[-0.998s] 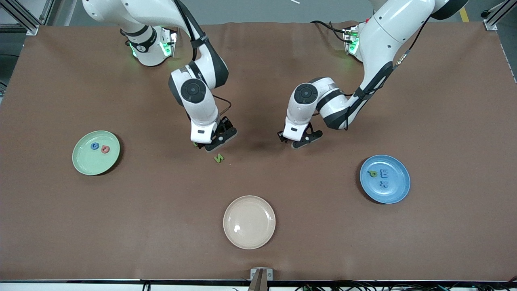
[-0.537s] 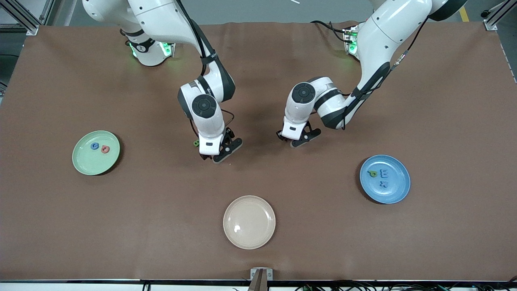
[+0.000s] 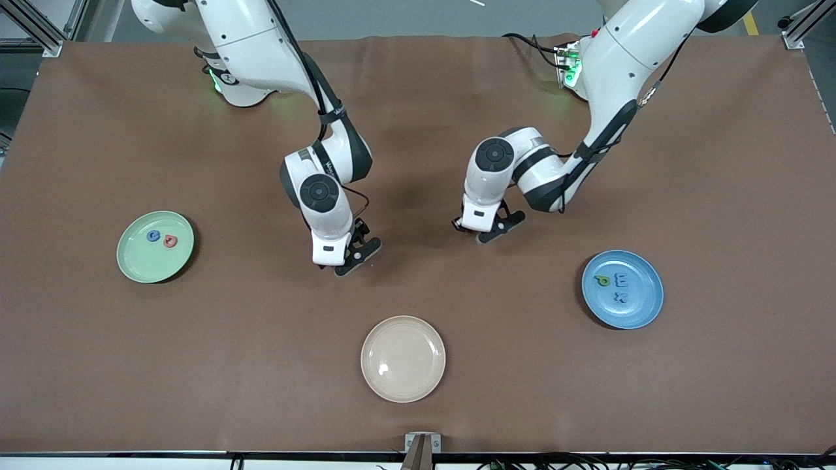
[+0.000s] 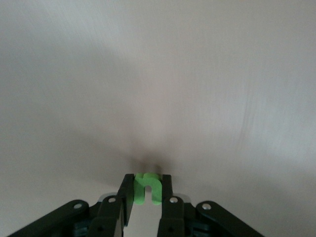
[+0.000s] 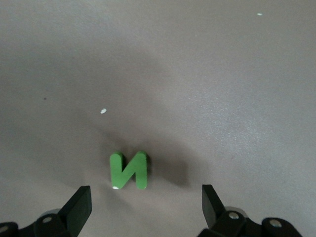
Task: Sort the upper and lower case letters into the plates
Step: 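Carry the e to the blue plate while the right gripper lifts N, then release the e and withdraw the left gripper while the right gripper carries N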
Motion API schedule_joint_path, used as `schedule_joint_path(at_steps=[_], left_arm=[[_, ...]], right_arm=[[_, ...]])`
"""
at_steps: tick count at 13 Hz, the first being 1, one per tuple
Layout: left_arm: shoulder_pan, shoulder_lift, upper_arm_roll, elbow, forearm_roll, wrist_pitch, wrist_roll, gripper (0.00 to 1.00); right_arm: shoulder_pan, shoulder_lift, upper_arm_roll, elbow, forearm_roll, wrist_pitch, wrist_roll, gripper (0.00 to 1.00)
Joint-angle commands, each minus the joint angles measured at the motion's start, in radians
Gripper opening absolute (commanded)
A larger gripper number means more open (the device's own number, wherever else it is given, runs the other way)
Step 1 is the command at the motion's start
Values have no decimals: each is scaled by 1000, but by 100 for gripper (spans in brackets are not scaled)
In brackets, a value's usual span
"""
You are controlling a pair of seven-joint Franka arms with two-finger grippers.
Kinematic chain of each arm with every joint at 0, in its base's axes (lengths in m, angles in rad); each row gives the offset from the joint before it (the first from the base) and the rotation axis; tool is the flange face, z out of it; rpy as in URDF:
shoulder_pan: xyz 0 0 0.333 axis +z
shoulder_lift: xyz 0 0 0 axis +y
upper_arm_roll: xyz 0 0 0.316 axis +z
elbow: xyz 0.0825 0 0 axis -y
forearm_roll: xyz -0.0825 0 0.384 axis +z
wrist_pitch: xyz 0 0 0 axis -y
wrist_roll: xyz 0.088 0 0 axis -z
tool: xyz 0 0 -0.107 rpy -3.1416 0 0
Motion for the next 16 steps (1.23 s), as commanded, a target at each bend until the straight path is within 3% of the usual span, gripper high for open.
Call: schedule_joint_path(at_steps=[1, 9, 13, 14, 15, 16], left_arm=[[68, -54, -4, 82, 22, -120, 9, 0], [389, -28, -4, 176, 7, -205, 398, 0], [487, 12, -1, 184, 24, -198, 541, 3], [505, 29, -1, 199, 24, -198, 569, 6], [518, 40, 0, 204, 24, -198, 582, 20], [525, 42, 2, 204, 25, -200, 598, 50]], right_arm=[[-12, 12, 34, 29, 20, -2, -5, 97], [-19, 41, 35, 61, 40, -2, -19, 94], [-15, 56, 37, 73, 40, 7, -18, 88], [-16, 59, 37, 73, 40, 9, -18, 86], [-22, 61, 37, 73, 40, 7, -18, 85], [-24, 63, 37, 73, 40, 9, -19, 82]])
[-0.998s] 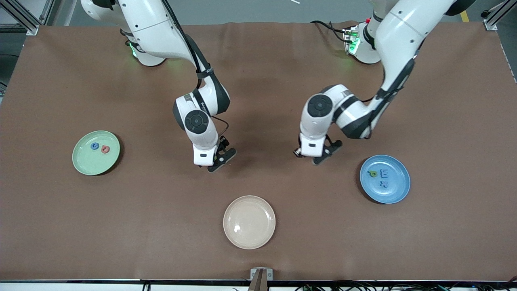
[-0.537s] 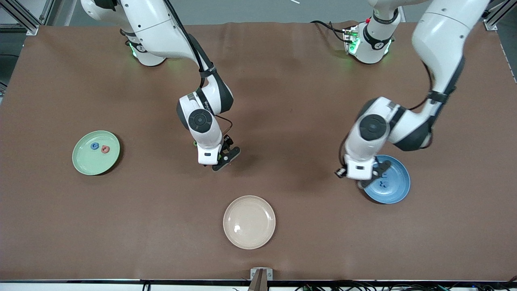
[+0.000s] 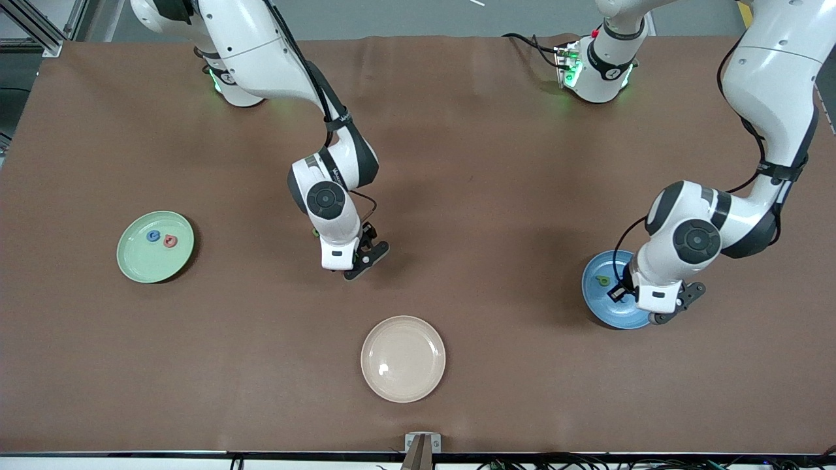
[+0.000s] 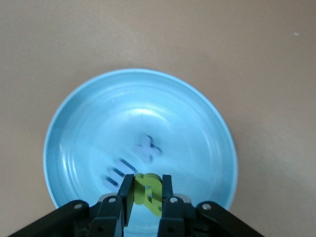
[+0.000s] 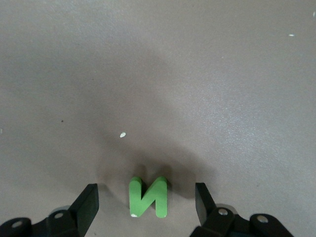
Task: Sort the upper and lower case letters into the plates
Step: 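Release the e and withdraw the left gripper while the right gripper carries N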
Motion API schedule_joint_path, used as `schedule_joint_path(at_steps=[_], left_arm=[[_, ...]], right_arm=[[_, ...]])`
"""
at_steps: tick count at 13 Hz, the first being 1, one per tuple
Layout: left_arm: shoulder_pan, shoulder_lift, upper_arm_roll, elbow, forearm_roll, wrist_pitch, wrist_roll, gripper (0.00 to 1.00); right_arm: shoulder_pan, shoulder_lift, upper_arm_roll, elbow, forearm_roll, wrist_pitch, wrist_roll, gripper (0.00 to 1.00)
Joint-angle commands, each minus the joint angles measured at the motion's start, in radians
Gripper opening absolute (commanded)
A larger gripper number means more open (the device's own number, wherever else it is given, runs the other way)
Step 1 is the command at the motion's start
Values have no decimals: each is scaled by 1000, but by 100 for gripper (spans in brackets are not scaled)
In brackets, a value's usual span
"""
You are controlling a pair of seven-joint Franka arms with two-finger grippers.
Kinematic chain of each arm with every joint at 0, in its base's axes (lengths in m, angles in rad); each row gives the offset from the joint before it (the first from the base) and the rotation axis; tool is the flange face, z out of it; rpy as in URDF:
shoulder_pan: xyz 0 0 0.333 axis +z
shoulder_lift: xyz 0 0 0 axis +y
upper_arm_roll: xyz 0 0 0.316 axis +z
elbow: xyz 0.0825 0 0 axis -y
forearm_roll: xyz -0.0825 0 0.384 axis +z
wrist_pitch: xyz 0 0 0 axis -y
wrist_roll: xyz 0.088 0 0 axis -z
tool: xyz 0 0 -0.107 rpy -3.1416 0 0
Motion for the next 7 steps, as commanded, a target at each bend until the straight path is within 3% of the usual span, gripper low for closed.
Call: schedule_joint_path(at_steps=[1, 2, 7], left_arm=[[21, 20, -7, 24, 39, -12, 49, 84], [40, 12, -9, 25, 50, -17, 62, 100], [57, -161, -21, 53, 27, -101, 287, 100]], right_arm=[[-16, 13, 6, 14, 24, 4, -19, 79], [-17, 13, 6, 14, 26, 4, -19, 73], [-26, 13, 9, 14, 27, 4, -14, 54]])
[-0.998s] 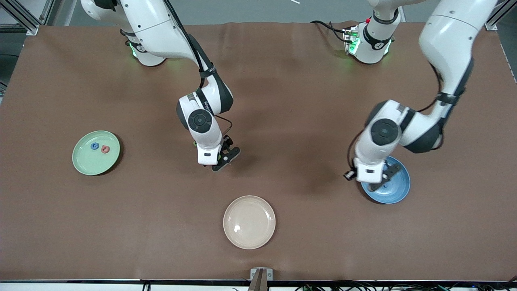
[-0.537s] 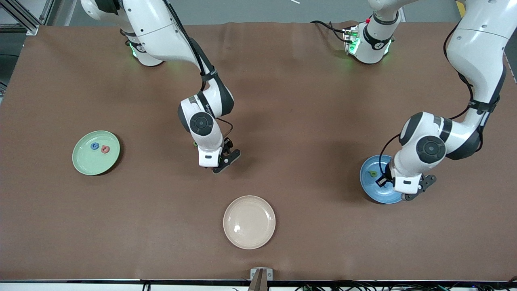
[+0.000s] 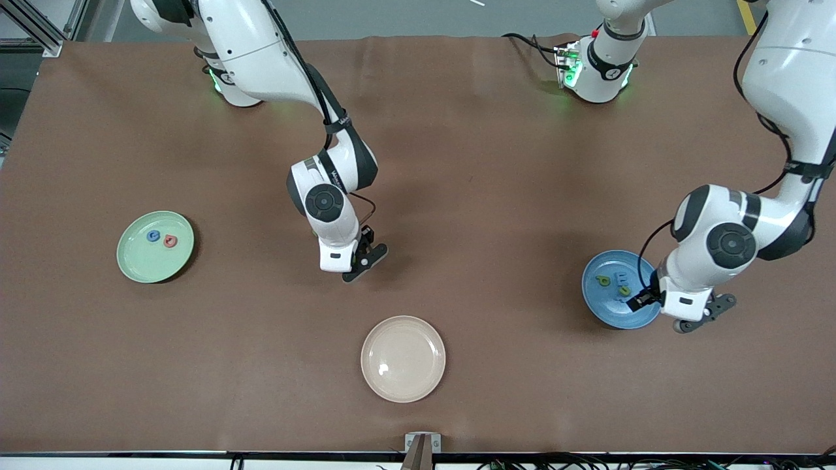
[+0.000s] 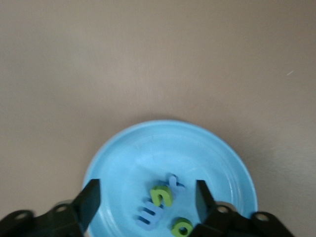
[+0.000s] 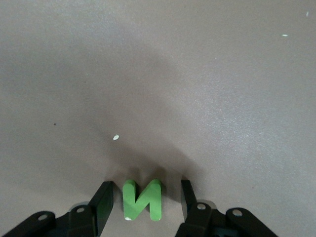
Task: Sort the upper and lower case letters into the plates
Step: 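Release the e and withdraw the left gripper while the right gripper carries N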
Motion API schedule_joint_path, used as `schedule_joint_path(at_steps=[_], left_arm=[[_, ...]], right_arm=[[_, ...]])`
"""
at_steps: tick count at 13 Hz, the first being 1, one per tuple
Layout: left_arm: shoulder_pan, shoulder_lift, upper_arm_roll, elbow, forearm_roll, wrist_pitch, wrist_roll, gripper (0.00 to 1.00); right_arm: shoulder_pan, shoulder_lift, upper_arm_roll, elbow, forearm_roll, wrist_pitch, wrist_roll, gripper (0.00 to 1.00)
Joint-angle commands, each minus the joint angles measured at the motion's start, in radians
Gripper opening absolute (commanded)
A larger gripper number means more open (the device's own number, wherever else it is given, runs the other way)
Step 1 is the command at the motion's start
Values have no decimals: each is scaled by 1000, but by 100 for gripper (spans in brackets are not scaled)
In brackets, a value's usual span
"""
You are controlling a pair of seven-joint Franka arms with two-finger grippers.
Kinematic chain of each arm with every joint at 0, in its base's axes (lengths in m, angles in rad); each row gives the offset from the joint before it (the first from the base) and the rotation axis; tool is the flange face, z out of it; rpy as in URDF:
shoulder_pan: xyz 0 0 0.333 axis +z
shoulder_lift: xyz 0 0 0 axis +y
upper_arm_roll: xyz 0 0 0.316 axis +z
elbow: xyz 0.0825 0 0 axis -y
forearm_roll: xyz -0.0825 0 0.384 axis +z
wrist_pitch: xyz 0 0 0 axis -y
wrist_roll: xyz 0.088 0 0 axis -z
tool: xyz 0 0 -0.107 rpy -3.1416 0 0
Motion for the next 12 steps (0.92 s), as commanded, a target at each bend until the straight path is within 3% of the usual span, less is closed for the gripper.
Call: schedule_joint_path(at_steps=[1, 4, 6, 8, 10, 12], left_arm=[[9, -152, -20, 22, -41, -121, 126, 100], [7, -200, -30, 178, -151, -331, 338, 100], [6, -201, -31, 290, -161, -473, 512, 100], [7, -239, -31, 330, -185, -535, 606, 100], [7, -278, -30, 333, -195, -541, 649, 100], [7, -331, -28, 332, -231, -551, 654, 100]], right_arm=[[-20, 8, 9, 7, 21, 2, -13, 48], [-20, 8, 9, 6, 23, 2, -11, 30], [-14, 8, 9, 6, 113, -4, -16, 16], [-6, 2, 8, 4, 133, -10, -14, 7], [-15, -15, 6, 3, 135, -35, -14, 7], [-34, -85, -11, 4, 135, -186, -17, 6]])
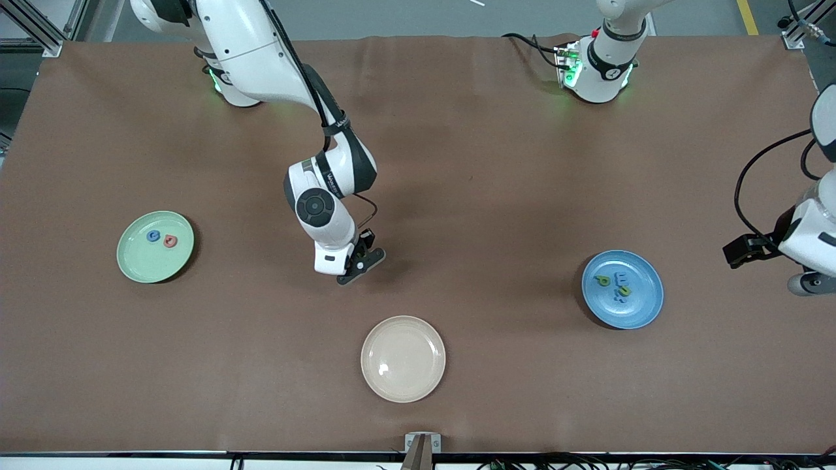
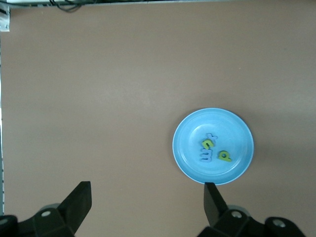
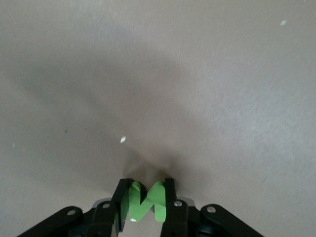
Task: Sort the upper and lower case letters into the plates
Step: 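Release the e and withdraw the left gripper while the right gripper carries N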
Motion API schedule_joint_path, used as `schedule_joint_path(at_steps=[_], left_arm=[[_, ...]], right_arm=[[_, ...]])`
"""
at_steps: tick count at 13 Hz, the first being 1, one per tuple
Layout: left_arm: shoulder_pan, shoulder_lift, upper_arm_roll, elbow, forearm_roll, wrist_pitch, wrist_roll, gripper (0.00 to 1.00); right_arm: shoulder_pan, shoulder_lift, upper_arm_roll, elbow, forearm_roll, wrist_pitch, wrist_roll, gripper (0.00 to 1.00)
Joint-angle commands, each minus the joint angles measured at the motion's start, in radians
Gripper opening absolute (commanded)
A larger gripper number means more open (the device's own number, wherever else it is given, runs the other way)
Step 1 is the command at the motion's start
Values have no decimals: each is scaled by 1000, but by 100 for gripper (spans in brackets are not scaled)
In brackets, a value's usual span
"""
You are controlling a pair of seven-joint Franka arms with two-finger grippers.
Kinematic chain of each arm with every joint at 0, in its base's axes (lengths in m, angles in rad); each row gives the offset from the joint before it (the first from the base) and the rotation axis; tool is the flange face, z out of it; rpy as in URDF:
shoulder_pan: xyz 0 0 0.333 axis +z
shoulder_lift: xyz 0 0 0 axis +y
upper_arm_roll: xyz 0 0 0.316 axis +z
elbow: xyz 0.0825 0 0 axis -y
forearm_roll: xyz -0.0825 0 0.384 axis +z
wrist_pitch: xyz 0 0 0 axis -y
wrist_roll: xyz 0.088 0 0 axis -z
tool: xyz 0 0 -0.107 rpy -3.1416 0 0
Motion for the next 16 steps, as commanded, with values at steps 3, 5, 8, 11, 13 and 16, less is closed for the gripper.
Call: schedule_joint_path(at_steps=[3, 5, 8, 11, 13, 16], left_arm=[[7, -121, -1, -4, -110, -128, 66, 100], [6, -172, 49, -7, -194, -136, 169, 100], [-213, -270, 345, -52, -303, -220, 226, 100], [-283, -365, 424, -171, -362, -220, 215, 100], [-290, -413, 426, -228, -363, -191, 205, 100], [-281, -396, 424, -222, -377, -159, 206, 100]], right_arm=[[-133, -233, -16, -47, -3, -310, -55, 6], [-208, -328, -47, -115, -76, -339, -185, 6], [-375, -390, -88, -201, -167, -325, -421, 6], [-605, -372, -87, -223, -167, -232, -746, 6], [-685, -332, -85, -249, -166, -140, -823, 6], [-719, -283, -84, -286, -161, -46, -833, 6]])
